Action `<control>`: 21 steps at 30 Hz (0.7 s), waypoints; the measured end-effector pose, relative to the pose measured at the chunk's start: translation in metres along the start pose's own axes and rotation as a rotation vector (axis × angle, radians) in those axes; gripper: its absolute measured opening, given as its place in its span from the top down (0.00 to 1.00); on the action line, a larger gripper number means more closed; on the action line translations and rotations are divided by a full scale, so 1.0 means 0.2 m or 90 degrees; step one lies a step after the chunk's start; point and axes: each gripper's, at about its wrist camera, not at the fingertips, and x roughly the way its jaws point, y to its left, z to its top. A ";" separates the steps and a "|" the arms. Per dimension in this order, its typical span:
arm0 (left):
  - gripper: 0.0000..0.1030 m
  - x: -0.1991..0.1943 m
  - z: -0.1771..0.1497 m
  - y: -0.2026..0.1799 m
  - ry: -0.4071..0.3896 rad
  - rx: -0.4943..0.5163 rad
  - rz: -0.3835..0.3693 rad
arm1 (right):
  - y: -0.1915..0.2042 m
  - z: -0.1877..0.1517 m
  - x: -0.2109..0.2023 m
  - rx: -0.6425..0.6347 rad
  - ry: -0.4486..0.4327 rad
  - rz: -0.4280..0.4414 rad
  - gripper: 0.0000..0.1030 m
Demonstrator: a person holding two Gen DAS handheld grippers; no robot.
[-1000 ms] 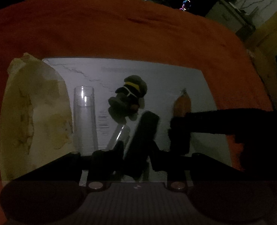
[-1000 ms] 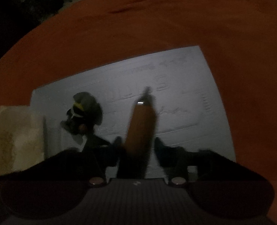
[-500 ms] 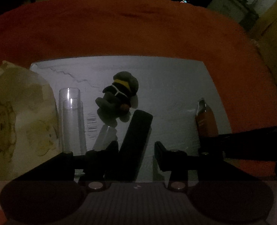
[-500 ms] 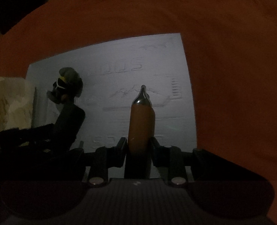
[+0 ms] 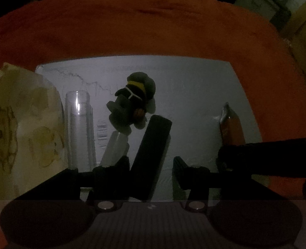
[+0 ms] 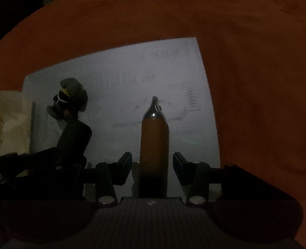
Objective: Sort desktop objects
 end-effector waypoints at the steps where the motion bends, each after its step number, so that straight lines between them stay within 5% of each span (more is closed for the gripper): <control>1: 0.67 0.00 0.00 -0.01 -0.001 0.001 0.003 | 0.01 -0.01 0.00 -0.012 -0.005 -0.006 0.66; 3: 0.76 0.00 0.00 -0.01 -0.006 0.005 0.016 | 0.03 -0.02 0.00 -0.043 -0.012 -0.020 0.71; 21: 0.79 -0.29 0.01 -0.14 -0.077 0.067 0.012 | -0.02 -0.04 -0.34 -0.037 -0.073 0.062 0.73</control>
